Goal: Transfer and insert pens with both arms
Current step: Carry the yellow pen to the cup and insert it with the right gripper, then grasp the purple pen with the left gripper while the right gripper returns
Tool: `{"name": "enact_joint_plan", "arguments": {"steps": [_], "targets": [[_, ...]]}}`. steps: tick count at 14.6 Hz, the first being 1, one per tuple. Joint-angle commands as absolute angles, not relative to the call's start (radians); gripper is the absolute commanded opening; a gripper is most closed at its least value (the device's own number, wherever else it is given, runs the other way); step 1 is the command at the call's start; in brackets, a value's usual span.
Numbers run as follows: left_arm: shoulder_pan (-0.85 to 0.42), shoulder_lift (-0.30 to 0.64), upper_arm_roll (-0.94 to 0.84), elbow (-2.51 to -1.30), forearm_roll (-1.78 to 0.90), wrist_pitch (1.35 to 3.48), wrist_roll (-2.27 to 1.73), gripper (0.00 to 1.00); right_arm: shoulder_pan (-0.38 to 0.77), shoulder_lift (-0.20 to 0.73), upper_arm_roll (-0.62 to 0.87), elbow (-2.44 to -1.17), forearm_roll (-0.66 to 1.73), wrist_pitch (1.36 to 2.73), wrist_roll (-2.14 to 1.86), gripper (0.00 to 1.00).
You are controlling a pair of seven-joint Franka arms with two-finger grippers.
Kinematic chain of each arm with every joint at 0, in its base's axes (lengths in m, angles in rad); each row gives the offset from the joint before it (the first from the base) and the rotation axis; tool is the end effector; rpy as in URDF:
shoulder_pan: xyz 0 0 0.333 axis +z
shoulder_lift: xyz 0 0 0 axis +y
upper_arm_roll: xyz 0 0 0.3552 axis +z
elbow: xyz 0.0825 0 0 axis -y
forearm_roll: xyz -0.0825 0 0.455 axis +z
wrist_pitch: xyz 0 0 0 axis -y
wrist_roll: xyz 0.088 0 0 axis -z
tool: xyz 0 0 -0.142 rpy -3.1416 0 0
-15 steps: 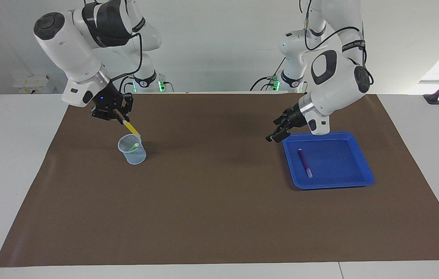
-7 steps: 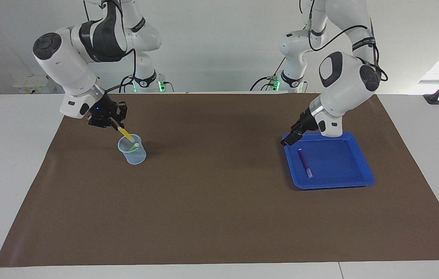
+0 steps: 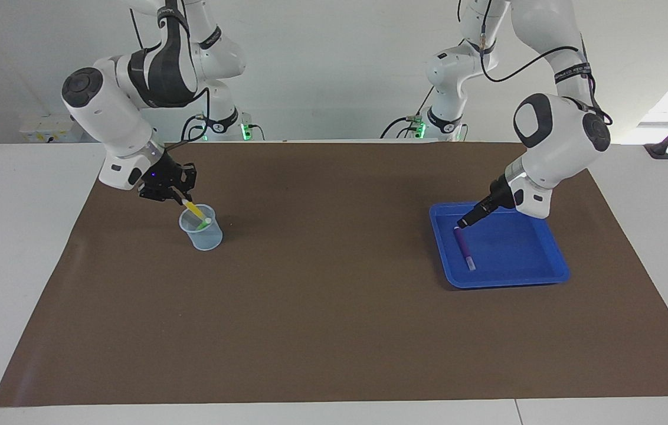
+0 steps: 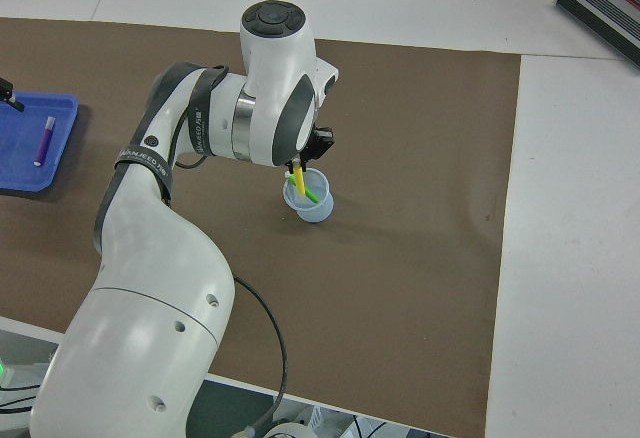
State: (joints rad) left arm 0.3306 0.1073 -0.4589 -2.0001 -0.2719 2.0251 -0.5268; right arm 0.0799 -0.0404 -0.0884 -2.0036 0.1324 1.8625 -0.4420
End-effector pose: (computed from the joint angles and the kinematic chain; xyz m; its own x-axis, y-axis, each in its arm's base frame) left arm 0.6228 -0.1009 0.3777 0.8537 0.4729 -0.2180 0.5129 -0.8361 0.1945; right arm 0.5938 0.0092 0.4442 0.9233 0.3821 -0.0395 0.3718 -0.9148 -0.1576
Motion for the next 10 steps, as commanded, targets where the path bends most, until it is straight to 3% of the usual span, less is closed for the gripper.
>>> {"name": "enact_joint_plan", "arguments": {"steps": [1,5,10], "targets": [[0.324,0.092,-0.465,-2.078,-0.195,2.129,-0.427,1.00,0.061,-0.061,-0.077,-2.011,0.126,1.864,-0.459,1.00],[0.318,0.132,-0.465,-2.088,-0.074,2.161,-0.232,0.98,0.078,-0.060,-0.072,-1.950,0.194,1.819,-0.446,1.00],[0.270,0.205,-0.463,-2.088,0.008,2.223,-0.232,0.83,0.130,-0.060,-0.046,-1.948,0.444,1.836,-0.174,1.00]]}}
